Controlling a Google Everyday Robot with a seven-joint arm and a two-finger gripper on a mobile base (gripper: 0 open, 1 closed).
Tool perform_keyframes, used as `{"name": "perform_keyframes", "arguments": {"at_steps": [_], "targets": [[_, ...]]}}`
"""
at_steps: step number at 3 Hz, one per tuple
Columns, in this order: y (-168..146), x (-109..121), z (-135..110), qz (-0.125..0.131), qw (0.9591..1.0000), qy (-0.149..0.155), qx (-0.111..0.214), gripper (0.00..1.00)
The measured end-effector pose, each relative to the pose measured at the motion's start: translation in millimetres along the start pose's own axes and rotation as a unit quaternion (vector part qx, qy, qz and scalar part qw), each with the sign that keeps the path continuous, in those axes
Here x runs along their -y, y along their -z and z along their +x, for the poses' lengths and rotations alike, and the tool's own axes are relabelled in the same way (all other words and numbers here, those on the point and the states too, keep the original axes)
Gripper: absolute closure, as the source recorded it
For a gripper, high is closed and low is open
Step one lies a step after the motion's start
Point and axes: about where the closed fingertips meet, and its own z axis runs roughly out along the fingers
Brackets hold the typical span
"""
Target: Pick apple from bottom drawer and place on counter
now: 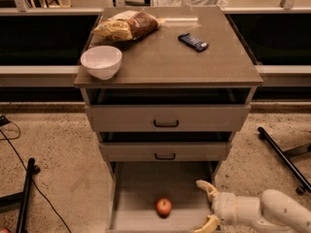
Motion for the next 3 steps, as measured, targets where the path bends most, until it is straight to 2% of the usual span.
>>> {"name": "perform_keyframes", "arguments": {"at_steps": [1,2,3], "targets": [[-20,11,20,0.022,0.9996,0.018,0.006,0.0],[-19,11,20,0.022,0.9996,0.018,0.005,0.0],[-34,30,25,0.034,0.9986,0.029,0.027,0.0]]}}
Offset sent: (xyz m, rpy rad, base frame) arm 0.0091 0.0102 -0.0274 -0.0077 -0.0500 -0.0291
